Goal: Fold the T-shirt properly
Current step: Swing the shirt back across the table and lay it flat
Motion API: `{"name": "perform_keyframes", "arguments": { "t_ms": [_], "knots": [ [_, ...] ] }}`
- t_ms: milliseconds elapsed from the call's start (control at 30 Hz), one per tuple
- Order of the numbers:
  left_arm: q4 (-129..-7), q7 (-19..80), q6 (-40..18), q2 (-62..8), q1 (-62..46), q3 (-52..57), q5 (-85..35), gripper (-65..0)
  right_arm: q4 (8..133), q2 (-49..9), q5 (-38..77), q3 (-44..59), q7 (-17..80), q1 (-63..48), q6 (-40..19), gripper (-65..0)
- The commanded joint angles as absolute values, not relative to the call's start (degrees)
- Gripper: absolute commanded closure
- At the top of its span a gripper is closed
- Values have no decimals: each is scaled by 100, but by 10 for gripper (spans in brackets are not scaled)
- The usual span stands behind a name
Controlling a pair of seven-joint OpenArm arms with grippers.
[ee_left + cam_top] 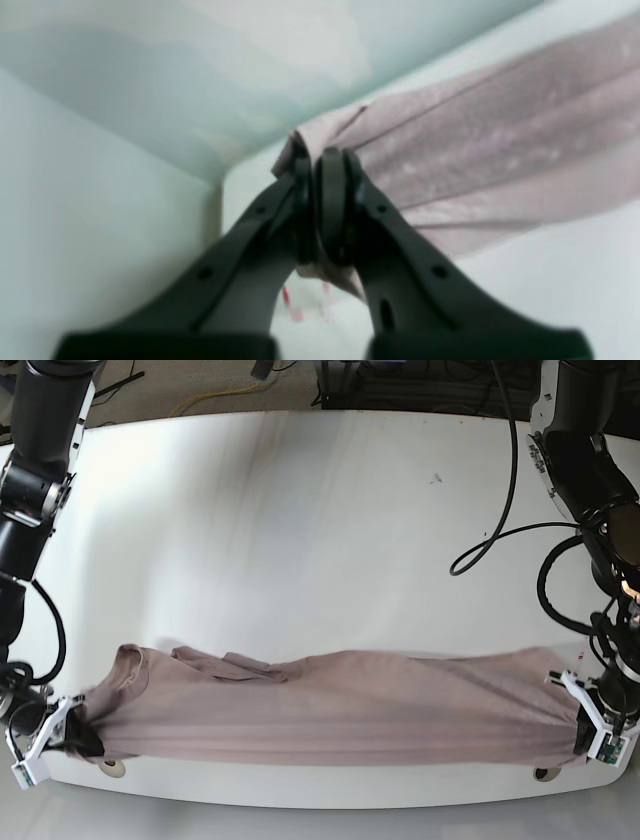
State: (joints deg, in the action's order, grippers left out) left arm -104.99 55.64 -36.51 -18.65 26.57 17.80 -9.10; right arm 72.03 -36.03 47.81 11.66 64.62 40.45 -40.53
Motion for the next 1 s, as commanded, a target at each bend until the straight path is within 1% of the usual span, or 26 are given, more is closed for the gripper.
{"name": "perform_keyframes", "arguments": {
  "t_ms": [0, 67, 167, 367, 467, 733, 967],
  "knots": [
    [-10721, 5297, -3626, -1956, 2316, 1991, -822, -3, 7749, -3714, 4857, 1543, 6202, 3556, -4000, 0],
    [-10765, 5297, -3697, -1938, 2044, 2053, -831, -3, 7881, -3530, 4857, 1710, 6202, 3152, -4000, 0],
    [-10853, 5297, -3758, -1807, 1613, 2114, -831, -3, 8119, -3442, 4857, 2070, 6202, 2510, -4000, 0],
    [-11081, 5297, -4000, -1543, 593, 2387, -831, -3, 8637, -3196, 4857, 2325, 6202, 1525, -4000, 0],
    [-11169, 5297, -4000, -1508, 145, 2404, -831, -3, 8866, -3116, 4857, 2475, 6211, 1077, -4000, 0],
    [-11336, 5288, -4000, -1508, -1015, 2413, -831, -3, 9446, -3090, 4857, 2571, 6211, 84, -4000, 0],
    [-11275, 5279, -4000, -1516, -1516, 2862, -813, -3, 9499, -3081, 4857, 2571, 6211, -708, -4000, 0]
  ]
}}
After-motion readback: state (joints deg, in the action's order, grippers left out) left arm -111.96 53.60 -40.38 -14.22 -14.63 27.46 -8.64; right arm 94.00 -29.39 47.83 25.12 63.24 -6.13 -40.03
